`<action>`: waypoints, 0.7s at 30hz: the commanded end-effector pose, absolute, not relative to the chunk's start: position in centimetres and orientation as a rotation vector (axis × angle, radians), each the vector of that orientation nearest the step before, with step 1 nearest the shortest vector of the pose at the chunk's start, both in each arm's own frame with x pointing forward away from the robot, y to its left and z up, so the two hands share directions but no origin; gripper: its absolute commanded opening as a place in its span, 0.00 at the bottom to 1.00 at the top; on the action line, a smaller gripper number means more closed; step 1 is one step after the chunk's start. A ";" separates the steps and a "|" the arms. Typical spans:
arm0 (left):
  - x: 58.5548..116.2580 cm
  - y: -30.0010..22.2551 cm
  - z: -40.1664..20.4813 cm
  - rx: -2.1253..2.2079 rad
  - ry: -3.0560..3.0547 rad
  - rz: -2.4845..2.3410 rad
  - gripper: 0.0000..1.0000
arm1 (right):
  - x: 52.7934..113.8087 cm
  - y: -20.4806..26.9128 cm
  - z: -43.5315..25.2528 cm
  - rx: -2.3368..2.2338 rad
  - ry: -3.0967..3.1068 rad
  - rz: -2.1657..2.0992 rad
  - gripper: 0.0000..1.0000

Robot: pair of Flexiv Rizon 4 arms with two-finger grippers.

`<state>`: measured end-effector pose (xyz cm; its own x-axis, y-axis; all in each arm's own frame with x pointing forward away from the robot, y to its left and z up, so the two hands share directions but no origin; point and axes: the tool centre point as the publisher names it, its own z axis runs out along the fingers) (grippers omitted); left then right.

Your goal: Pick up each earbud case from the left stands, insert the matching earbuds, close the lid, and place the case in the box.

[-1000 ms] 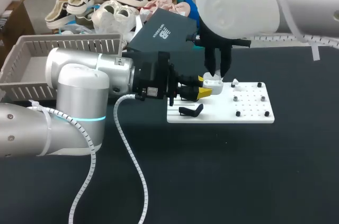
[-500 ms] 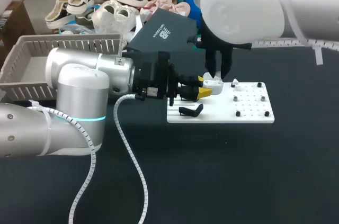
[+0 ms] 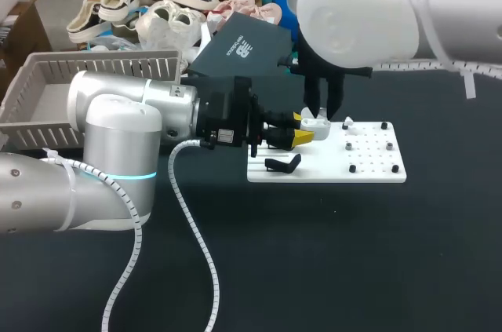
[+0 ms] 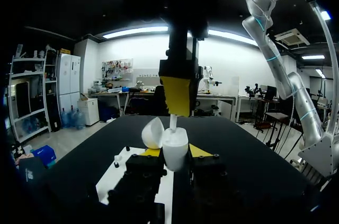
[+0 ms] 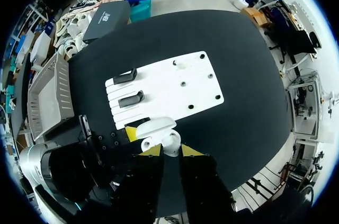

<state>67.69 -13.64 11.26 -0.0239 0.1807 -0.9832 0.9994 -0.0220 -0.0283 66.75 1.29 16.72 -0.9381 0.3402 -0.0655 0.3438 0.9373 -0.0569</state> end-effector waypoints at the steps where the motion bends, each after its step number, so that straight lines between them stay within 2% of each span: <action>1: 67.8 -13.7 11.2 1.347 1.348 -1.156 0.00 | 66.8 1.3 16.6 0.542 3.035 -0.102 0.00; 21: 67.8 -13.7 11.2 1.347 1.348 -1.156 0.00 | 66.9 1.3 15.9 0.556 3.049 -0.110 0.00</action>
